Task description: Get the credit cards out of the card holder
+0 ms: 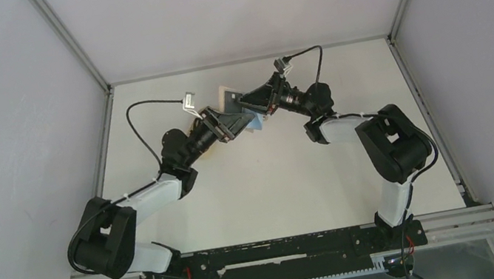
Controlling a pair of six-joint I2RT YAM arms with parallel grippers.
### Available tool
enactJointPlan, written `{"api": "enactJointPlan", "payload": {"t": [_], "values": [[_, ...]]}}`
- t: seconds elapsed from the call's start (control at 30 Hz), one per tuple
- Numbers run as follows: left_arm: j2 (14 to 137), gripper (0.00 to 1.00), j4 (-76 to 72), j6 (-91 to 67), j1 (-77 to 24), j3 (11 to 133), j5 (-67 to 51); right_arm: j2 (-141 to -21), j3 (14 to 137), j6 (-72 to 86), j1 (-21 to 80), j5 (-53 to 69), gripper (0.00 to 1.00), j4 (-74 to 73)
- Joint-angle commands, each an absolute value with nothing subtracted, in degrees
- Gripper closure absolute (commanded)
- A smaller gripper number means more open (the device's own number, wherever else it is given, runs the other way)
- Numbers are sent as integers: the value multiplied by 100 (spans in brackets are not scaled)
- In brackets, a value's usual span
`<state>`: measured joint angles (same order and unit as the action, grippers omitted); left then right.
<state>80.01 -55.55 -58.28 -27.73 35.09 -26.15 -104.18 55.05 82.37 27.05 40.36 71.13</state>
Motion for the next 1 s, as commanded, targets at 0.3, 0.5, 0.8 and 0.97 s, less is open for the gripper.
{"api": "enactJointPlan", "payload": {"t": [0.3, 0.5, 0.8, 0.97], "values": [[7691, 0, -5643, -6031, -2496, 3903, -3255, -10415, 5756, 8446, 2660, 4262, 60, 7891], [7454, 0, -5643, -6079, -2443, 3912, -3412, -10365, 5651, 8440, 2566, 4232, 60, 7952], [6857, 0, -4816, -5846, -2196, 3935, -3348, -10279, 5518, 8433, 2435, 4220, 60, 7989], [6587, 3, -4277, -5716, -2113, 3925, -3199, -10293, 5504, 8446, 2437, 4232, 60, 8006]]}}
